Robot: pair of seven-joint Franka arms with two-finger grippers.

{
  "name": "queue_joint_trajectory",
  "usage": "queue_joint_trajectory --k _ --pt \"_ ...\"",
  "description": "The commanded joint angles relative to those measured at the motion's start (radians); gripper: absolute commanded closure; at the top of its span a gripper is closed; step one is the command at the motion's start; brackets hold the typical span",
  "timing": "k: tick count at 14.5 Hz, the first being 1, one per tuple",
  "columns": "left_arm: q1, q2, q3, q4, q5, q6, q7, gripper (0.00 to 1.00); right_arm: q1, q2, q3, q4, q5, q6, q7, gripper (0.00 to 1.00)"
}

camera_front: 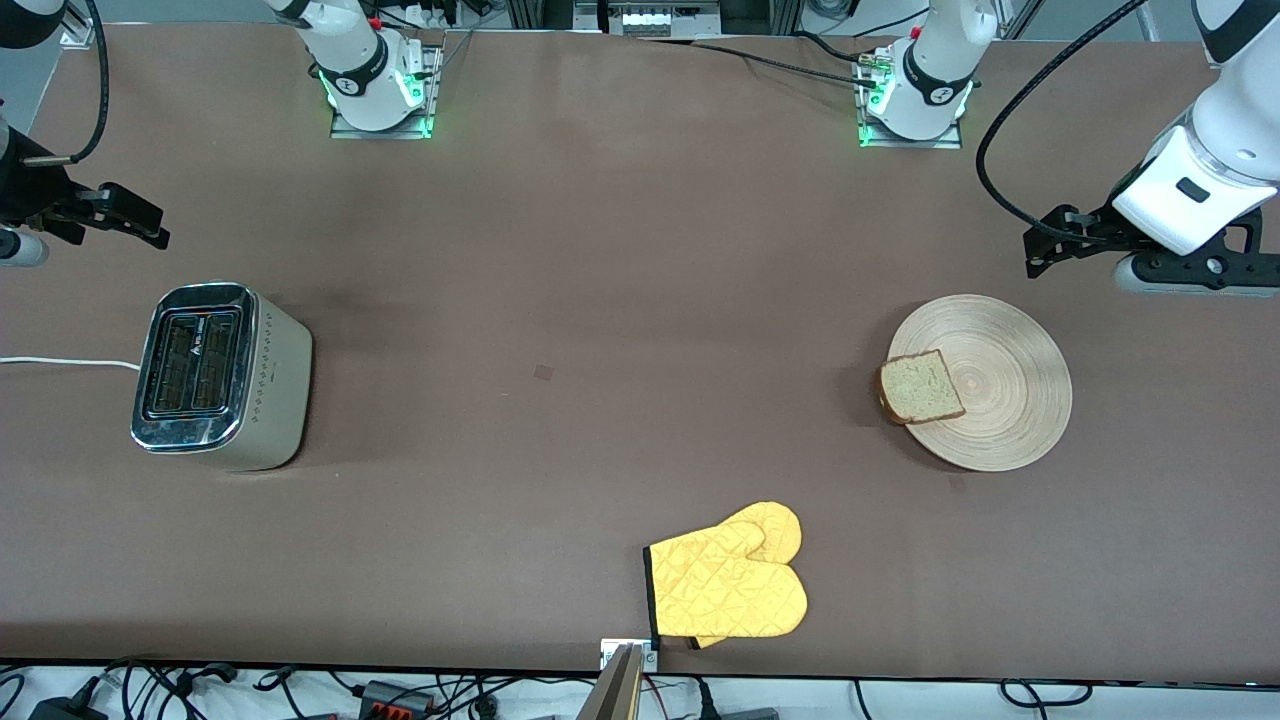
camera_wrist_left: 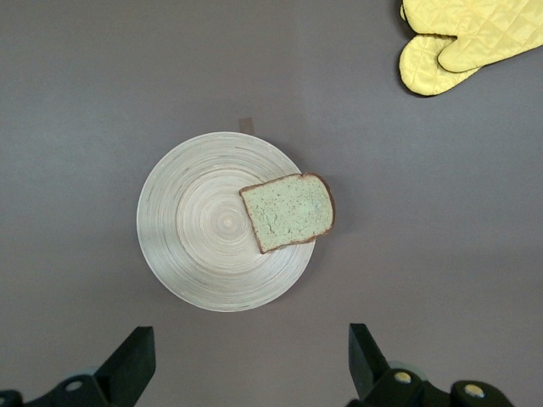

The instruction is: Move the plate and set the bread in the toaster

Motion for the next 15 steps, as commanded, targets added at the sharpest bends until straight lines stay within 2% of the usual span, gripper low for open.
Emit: queue_joint_trajectory --k 1,15 --pt "-0.004 -0.011 0.005 -0.001 -0.011 -0.01 -0.001 0.0 -0.003 -0.023 0.003 -0.021 0.011 -0.006 -0.018 0.0" --pt "-0.003 -0.011 0.005 -0.001 -0.011 -0.011 -0.003 0.0 -0.003 -0.002 0.001 -0.008 0.01 0.01 -0.018 0.0"
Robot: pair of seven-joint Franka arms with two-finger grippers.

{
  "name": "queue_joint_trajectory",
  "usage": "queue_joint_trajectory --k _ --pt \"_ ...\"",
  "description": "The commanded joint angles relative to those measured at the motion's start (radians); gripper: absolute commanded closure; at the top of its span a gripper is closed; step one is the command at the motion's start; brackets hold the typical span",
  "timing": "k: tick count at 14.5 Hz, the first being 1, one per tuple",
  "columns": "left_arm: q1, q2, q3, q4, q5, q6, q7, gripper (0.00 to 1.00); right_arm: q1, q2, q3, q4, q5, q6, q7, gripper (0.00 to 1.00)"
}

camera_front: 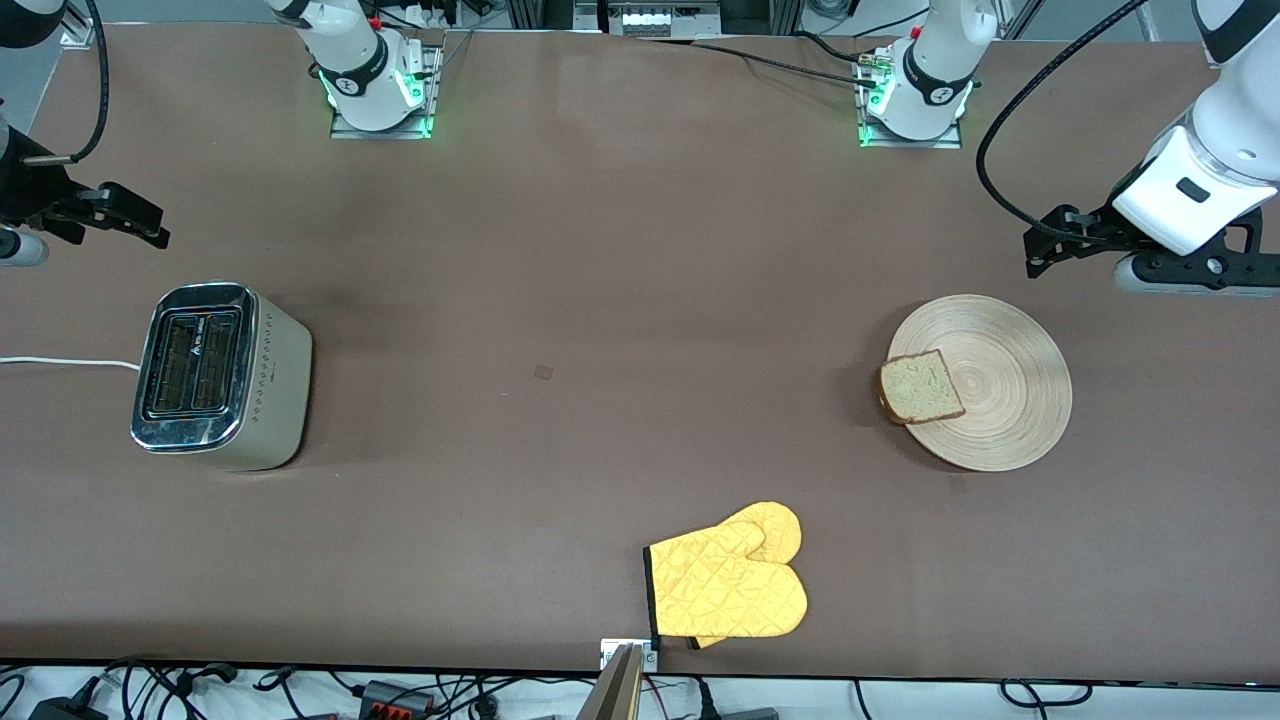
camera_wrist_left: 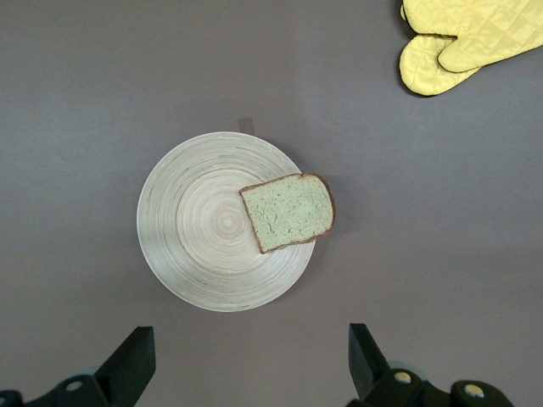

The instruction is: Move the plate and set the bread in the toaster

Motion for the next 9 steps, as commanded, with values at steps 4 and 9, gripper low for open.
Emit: queue_joint_trajectory --k 4,9 --pt "0.003 -0.006 0.006 0.002 -0.008 -0.009 -0.001 0.0 -0.001 0.0 0.006 -0.002 0.007 0.008 -0.018 0.0" --pt "0.006 0.003 0.014 0.002 -0.008 -0.014 0.013 0.0 0.003 0.014 0.006 -0.004 0.008 0.042 -0.018 0.0"
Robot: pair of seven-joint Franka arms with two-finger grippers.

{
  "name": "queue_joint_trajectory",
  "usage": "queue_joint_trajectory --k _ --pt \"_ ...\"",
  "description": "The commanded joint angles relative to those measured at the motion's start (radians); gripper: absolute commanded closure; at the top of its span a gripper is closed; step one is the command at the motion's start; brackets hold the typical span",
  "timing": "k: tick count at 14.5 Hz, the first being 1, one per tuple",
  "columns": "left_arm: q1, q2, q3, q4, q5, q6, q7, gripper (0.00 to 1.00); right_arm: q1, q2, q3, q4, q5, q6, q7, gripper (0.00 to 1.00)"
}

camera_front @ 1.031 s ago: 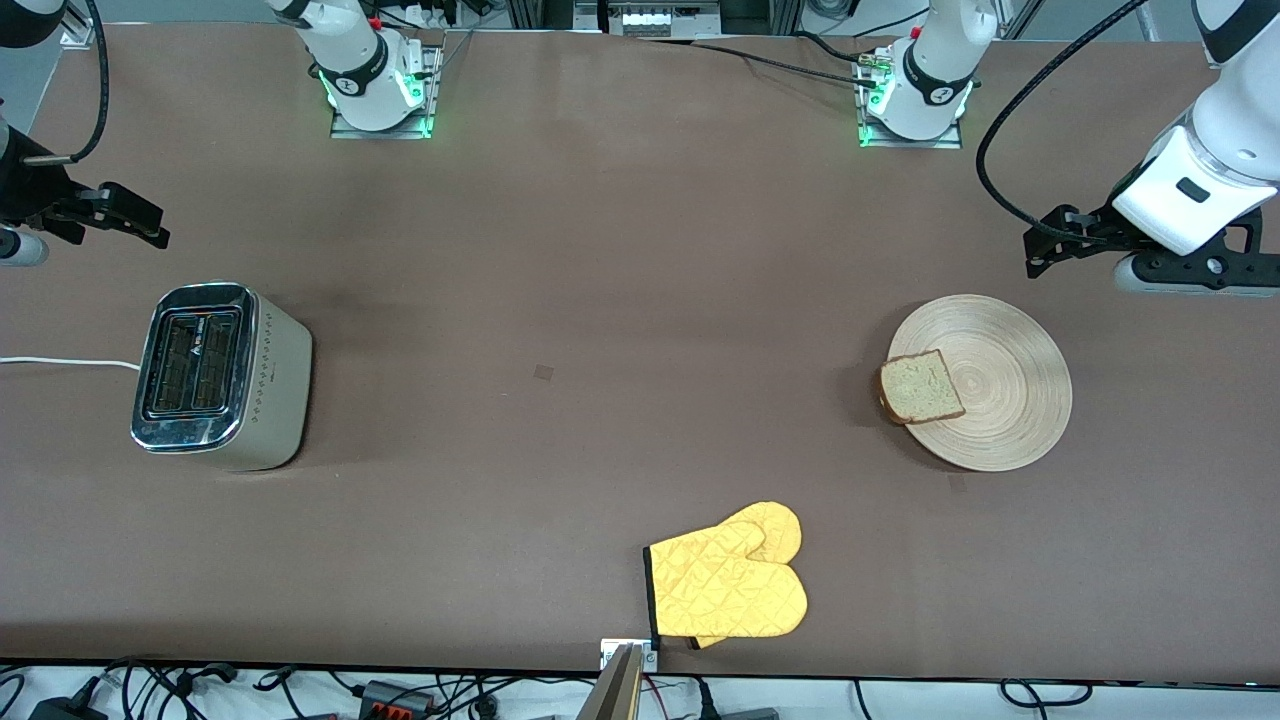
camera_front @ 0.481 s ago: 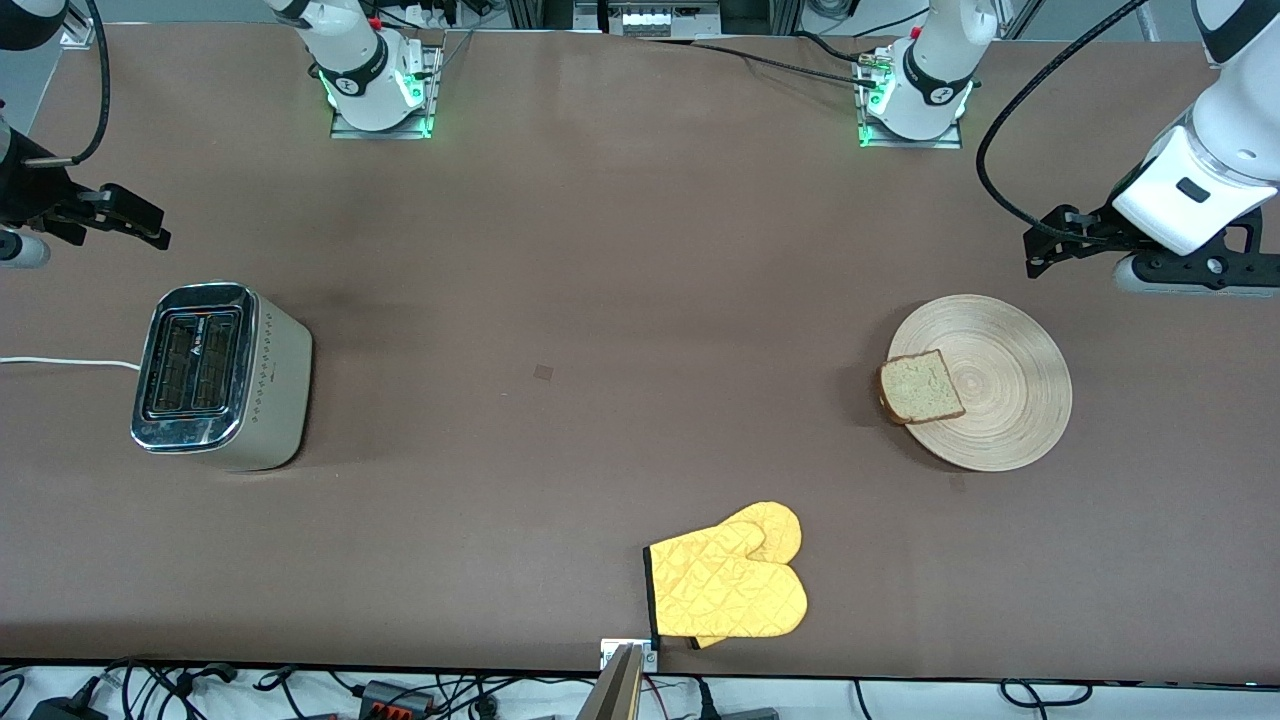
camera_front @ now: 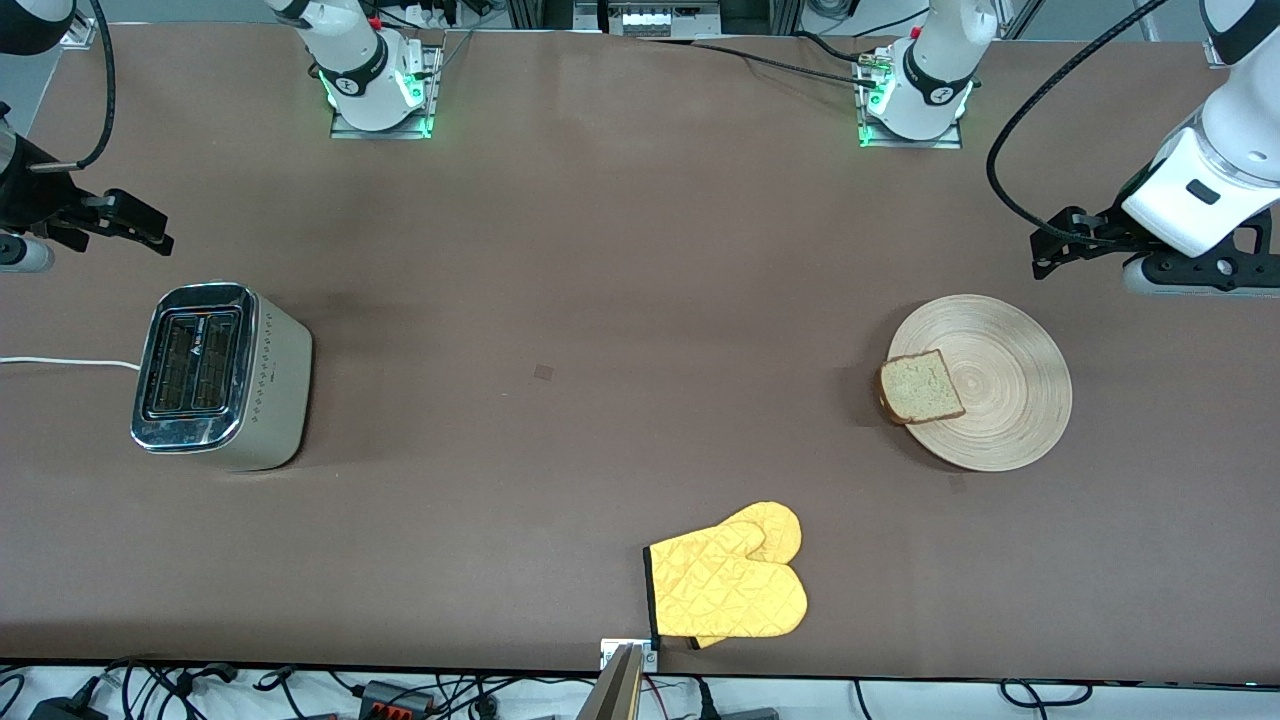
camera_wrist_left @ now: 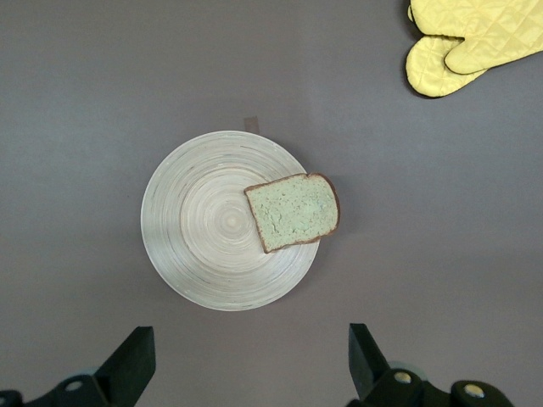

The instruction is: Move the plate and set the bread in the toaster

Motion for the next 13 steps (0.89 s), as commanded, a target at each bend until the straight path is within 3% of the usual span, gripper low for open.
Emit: queue_joint_trajectory --k 1,9,13 --pt "0.004 0.006 0.005 0.003 -0.006 -0.011 0.012 0.0 -0.003 0.006 -0.001 -0.004 0.008 0.013 -0.017 0.0" --pt "0.068 0.068 0.009 0.009 -0.011 -0.094 0.0 0.0 -0.008 0.006 -0.007 -0.004 0.01 0.017 -0.014 0.0" --pt "0.187 0.225 0.009 0.101 -0.013 -0.094 0.012 0.0 -0.008 0.006 -0.007 -0.004 0.01 0.02 -0.014 0.0"
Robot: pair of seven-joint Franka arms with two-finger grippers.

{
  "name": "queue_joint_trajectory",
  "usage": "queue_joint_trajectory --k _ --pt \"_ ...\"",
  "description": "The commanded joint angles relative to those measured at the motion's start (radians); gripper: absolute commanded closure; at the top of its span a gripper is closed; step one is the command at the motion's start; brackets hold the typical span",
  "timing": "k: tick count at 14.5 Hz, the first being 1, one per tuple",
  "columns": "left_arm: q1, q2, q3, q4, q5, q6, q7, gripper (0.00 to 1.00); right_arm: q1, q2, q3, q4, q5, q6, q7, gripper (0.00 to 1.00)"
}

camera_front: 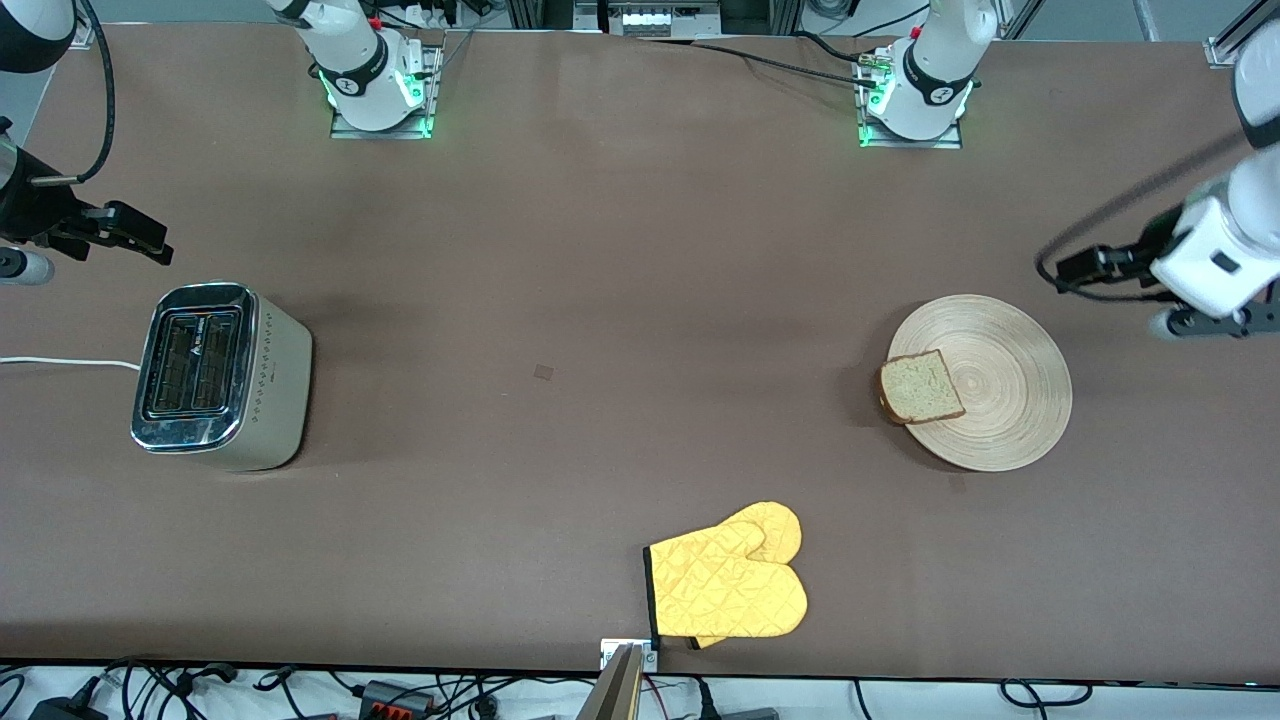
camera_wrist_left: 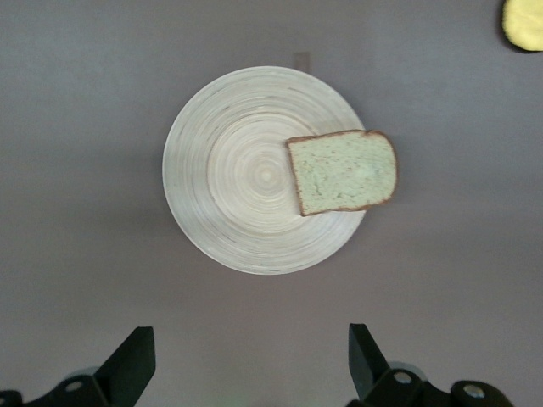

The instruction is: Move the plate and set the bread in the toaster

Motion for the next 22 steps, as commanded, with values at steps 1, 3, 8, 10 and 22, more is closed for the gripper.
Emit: queue_joint_trajectory --k 1,3,8,10,22 --pt "0.088 0.139 -0.003 0.126 -0.013 -0.021 0.012 0.0 -0.004 -0.012 0.002 -0.004 0.01 0.008 -0.014 0.0" --pt "0.14 0.194 -0.003 0.152 -0.013 -0.02 0.014 0.0 -0.004 -0.012 0.002 -0.004 0.01 0.005 -0.014 0.0" --pt "0.238 0.314 -0.005 0.154 -0.054 0.017 0.093 0.0 -0.004 -0.012 0.002 -0.004 0.011 0.002 -0.016 0.0" --pt "0.286 0.368 -0.007 0.152 -0.136 0.086 0.184 0.0 -0.004 -0.012 0.002 -0.006 0.011 0.005 -0.016 0.0" --pt "0.556 0.684 -0.005 0.154 -0.695 0.115 0.826 0.0 -0.004 -0.012 0.002 -0.006 0.011 0.007 -0.016 0.0"
